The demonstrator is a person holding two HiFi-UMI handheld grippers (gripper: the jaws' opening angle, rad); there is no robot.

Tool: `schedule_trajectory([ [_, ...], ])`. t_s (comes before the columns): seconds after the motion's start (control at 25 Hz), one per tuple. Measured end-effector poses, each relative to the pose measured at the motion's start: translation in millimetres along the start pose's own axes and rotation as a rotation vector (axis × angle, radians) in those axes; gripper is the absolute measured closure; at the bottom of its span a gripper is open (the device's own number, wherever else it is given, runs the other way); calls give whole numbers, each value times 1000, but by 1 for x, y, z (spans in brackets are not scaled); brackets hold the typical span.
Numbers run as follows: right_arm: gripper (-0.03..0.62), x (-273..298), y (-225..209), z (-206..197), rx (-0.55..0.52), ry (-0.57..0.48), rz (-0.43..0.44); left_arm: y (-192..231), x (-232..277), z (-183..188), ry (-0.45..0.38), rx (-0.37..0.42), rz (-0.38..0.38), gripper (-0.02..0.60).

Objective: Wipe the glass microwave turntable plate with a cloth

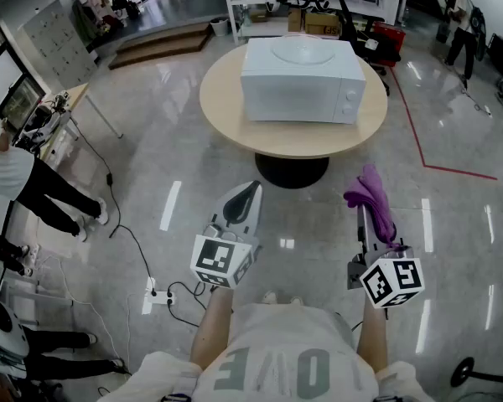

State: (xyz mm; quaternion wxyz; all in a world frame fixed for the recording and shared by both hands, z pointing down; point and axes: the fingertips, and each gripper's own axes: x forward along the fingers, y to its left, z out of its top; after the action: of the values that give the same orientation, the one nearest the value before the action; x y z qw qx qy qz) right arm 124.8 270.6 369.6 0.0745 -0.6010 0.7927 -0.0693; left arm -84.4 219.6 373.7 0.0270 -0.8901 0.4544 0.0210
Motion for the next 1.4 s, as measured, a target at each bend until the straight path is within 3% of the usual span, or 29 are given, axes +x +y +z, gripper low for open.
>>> schedule_trajectory([
  [0.36, 548, -16, -22, -14, 43, 36, -24, -6, 1, -8, 42, 11, 19, 586],
  [0.8, 548, -20, -35, -16, -16, 39, 63, -23, 3, -16, 65, 10, 25, 586],
  [1.16, 548, 22, -65, -17, 39, 0, 25, 3, 49, -27, 25, -45, 3, 586],
  [1.4, 548, 90, -93, -5, 15, 7, -2, 46, 113, -21, -7, -46, -4, 586],
])
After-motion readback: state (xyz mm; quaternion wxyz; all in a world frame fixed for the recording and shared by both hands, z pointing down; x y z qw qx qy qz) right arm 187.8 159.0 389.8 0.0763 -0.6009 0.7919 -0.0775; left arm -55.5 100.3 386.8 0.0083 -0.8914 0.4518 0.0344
